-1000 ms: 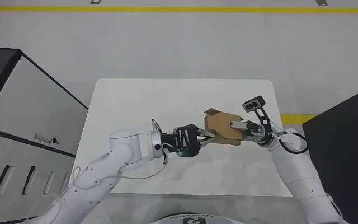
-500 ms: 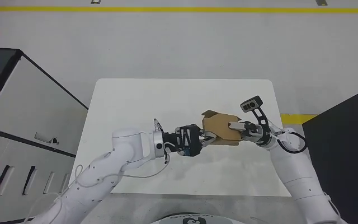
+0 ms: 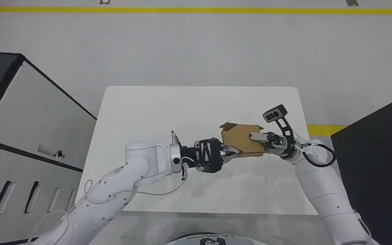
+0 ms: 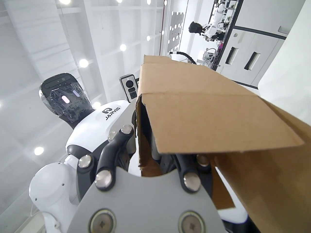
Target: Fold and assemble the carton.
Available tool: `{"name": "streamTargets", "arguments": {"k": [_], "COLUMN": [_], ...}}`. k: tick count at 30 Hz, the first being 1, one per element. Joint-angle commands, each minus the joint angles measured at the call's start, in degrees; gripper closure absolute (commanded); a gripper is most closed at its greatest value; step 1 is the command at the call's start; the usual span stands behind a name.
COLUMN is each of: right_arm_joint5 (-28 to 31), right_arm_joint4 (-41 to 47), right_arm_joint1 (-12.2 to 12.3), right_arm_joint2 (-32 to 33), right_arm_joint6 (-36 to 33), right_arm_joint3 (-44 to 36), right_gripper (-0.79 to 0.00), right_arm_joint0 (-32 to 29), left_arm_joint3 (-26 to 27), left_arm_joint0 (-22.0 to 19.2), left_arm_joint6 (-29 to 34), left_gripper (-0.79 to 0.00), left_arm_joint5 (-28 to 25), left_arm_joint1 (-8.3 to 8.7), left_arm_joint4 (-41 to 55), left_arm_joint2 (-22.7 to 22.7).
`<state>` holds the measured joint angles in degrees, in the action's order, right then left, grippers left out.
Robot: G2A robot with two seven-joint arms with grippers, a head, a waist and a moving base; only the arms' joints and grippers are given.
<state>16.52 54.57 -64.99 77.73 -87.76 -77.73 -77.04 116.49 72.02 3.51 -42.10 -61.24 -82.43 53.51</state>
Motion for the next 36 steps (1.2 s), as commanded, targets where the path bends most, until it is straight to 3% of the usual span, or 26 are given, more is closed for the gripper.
{"name": "streamTargets", "arguments": {"k": [1,15,25,36], "right_arm_joint5": [-0.1,-0.2,-0.1,-0.2], "right_arm_joint4": [0.0,-0.6,-0.8,-2.2], "right_arm_joint1": [-0.1,-0.2,-0.5,-0.4], "right_arm_joint2": [0.0,0.2,0.1,1.4], "right_arm_joint6": [-0.1,-0.2,-0.1,-0.2], "right_arm_joint3": [0.0,-0.2,-1.0,0.0], "right_gripper": [0.000,0.000,0.000,0.000], "right_arm_joint0": [0.0,-0.4,-1.1,-1.4], "left_arm_joint3": [-0.2,0.9,0.9,2.9], "left_arm_joint0": [-0.2,1.0,1.3,3.5], "left_arm_joint6": [0.0,0.4,0.0,0.4], "left_gripper": [0.000,0.000,0.000,0.000], "left_arm_joint5": [0.1,0.1,0.0,0.4], "left_arm_joint1": [-0.08,0.24,0.08,0.85], "left_arm_joint4": [0.0,-0.3,-0.8,-1.0], "left_arm_joint2": [-0.2,1.5,0.2,4.4]}}
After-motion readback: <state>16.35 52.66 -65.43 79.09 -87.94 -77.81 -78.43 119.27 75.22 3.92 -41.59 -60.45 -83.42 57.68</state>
